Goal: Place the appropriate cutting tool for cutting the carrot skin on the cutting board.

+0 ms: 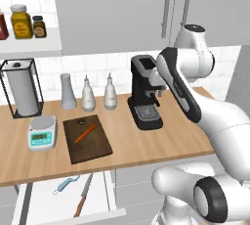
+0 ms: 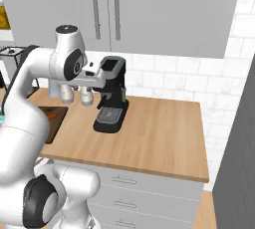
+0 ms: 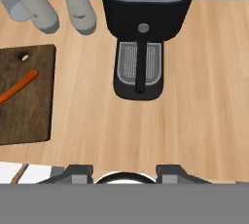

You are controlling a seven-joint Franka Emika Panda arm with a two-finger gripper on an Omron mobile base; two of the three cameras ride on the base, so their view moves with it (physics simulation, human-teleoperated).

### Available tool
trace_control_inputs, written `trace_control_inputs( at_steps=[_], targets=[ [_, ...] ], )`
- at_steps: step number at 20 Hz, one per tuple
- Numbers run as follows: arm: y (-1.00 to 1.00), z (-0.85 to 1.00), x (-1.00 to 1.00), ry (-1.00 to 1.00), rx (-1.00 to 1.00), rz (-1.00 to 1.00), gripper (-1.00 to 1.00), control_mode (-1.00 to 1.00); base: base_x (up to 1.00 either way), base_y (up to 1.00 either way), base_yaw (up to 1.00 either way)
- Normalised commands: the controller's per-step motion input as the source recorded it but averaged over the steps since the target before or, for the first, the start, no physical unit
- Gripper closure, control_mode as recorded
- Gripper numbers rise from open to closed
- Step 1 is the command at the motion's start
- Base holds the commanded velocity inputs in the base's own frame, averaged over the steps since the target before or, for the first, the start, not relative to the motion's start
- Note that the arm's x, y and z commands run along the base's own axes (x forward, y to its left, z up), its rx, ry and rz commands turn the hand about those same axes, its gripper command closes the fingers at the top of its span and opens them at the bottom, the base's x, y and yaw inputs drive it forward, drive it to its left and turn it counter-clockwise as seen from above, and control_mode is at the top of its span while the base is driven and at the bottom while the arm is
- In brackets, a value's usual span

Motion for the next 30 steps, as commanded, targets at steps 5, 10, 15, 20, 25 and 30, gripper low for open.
trace_control_inputs(
  at_steps=[5,10,15,20,25,30],
  targets=[
    [0.59,-0.04,-0.07,-0.02,0.0,0.0,-1.0,-1.0,0.0,0.0,0.0],
    [1.0,-0.29,-0.39,0.0,0.0,-0.01,-1.0,-1.0,0.0,0.0,0.0],
    [1.0,-0.51,-0.45,0.05,0.0,0.0,-1.0,-1.0,0.0,0.0,0.0],
    [0.97,-0.6,-0.41,0.11,0.02,-0.01,-1.0,-1.0,0.0,0.0,0.0],
    [0.77,-0.45,-0.3,0.06,0.02,-0.01,-1.0,-1.0,0.0,0.0,0.0],
    [0.54,-0.36,-0.45,0.0,0.0,0.0,-1.0,-1.0,0.0,0.0,0.0]
  ],
)
